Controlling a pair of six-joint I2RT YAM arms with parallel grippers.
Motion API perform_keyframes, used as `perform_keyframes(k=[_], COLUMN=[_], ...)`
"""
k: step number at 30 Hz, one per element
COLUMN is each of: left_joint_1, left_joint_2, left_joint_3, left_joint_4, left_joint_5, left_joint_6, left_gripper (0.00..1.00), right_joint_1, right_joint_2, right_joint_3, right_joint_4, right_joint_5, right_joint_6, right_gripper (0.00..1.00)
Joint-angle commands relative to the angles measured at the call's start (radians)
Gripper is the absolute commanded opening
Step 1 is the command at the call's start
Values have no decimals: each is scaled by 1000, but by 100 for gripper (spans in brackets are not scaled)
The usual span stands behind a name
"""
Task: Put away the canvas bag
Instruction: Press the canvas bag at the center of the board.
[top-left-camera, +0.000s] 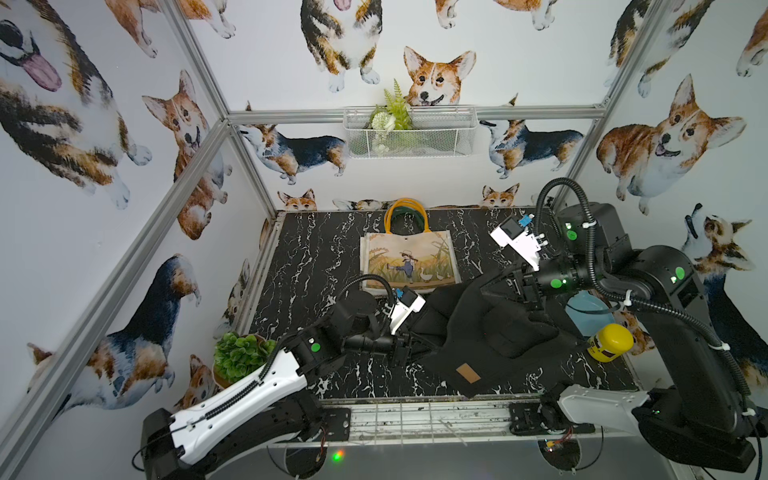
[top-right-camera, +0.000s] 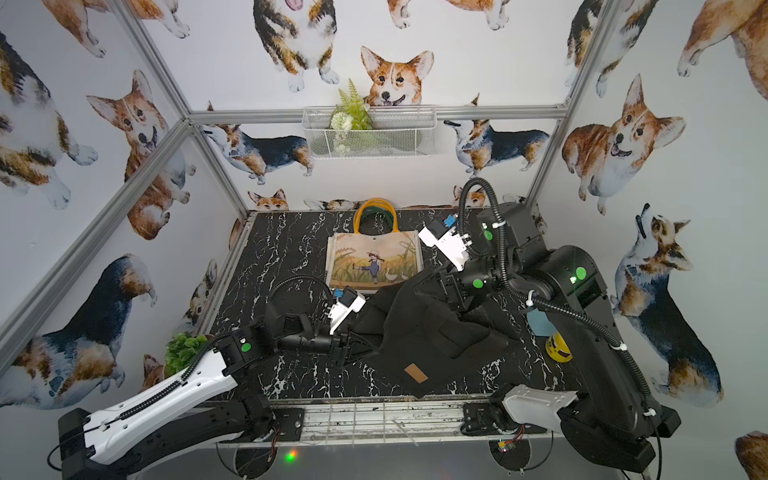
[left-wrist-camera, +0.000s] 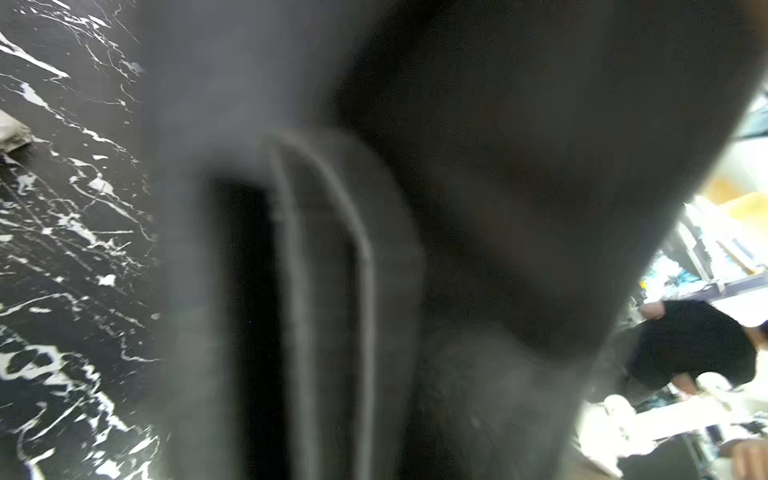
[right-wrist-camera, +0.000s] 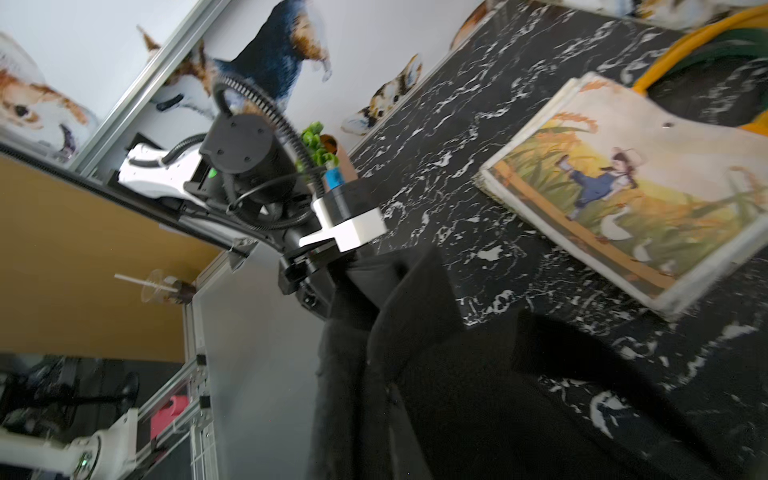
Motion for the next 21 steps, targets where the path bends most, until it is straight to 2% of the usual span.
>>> perform_keyframes(k=[1, 6, 7, 8, 9, 11, 12, 13, 17, 21], left_joint_1=[-1, -6, -5, -6, -5, -5, -6, -5, -5, -6], left_joint_2=[30, 56, 55, 53, 48, 34, 30, 20, -19, -54], left_joint_3=[60, 127, 133, 136, 137, 135, 134, 132, 107, 1], left_joint_4=[167, 114, 93, 75, 52, -8, -34, -80, -192, -145], left_joint_5=[84, 107, 104, 101, 94, 75, 72, 72, 9, -31], left_joint_6=[6, 53, 58, 63, 74, 106, 121, 156, 226, 192], left_gripper=[0, 0, 9, 31, 44, 47, 40, 0, 0, 0], right_joint_1=[90, 121, 122, 122, 122, 121, 122, 121, 121, 117], right_joint_2=[-3, 9, 10, 10, 9, 7, 4, -1, -27, -107], right_joint_3=[-63, -59, -47, -37, -27, -8, -2, 6, 28, 29], right_joint_4=[122, 72, 48, 25, -3, -60, -82, -106, -157, -127], right_joint_5=[-66, 10, 32, 52, 78, 133, 163, 198, 310, 539], right_joint_6=[45, 18, 5, -8, -22, -48, -57, -66, -81, -25], right_gripper=[0, 0, 0, 0, 0, 0, 0, 0, 0, 0])
